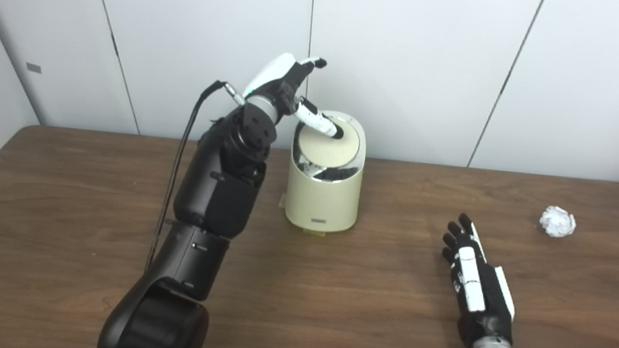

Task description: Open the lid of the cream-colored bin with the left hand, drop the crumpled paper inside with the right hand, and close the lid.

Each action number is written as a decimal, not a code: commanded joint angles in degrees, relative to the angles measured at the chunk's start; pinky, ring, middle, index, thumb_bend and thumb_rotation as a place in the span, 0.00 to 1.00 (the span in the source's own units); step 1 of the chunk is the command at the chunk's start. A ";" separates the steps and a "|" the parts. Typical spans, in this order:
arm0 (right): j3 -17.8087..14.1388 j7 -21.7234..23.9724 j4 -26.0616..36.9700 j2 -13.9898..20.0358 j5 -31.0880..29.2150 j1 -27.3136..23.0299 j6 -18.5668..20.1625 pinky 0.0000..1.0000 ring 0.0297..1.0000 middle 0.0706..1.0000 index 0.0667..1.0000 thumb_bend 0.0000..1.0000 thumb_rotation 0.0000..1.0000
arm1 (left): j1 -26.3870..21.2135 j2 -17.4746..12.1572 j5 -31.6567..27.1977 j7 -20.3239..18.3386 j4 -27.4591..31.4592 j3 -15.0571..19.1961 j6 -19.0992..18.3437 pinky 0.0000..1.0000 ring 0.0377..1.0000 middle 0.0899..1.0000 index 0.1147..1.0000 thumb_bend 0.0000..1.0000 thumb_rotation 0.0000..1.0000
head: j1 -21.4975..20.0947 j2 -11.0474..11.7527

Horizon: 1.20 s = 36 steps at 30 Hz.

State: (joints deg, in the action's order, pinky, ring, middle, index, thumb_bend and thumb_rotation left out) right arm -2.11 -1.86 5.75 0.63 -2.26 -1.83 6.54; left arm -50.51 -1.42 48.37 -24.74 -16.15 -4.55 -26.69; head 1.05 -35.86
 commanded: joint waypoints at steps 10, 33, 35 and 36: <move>-0.75 -0.41 3.04 -0.33 -0.38 -1.28 0.94 0.95 0.94 0.95 0.96 0.51 0.87 | -1.45 -4.56 1.80 5.47 1.42 -9.04 0.38 0.74 0.91 0.97 0.95 0.93 0.09 | 0.23 -0.79; -0.71 0.05 5.53 -0.31 -0.94 -0.77 2.44 0.96 0.94 0.94 0.95 0.52 0.87 | -0.19 -11.38 5.11 6.77 2.19 -21.78 3.98 0.88 0.96 0.99 0.94 0.96 0.07 | 0.44 -1.74; -0.78 0.14 5.38 -0.31 -1.16 -0.85 2.14 0.97 0.94 0.94 0.95 0.52 0.87 | -0.02 -11.74 6.07 6.70 1.96 -23.11 4.53 0.87 0.95 0.98 0.94 0.96 0.07 | 0.36 -1.69; -0.79 0.30 5.19 -0.20 -1.29 -0.90 1.87 0.97 0.95 0.94 0.95 0.52 0.87 | 0.15 -11.79 6.39 6.89 1.71 -23.69 4.81 0.85 0.94 0.97 0.94 0.97 0.06 | 0.36 -1.69</move>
State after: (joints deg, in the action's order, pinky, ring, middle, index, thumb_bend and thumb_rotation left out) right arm -2.73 -1.88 9.35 0.45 -3.16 -1.25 9.83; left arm -48.99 -12.58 52.81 -17.79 -14.32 -27.17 -22.84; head 1.41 -37.53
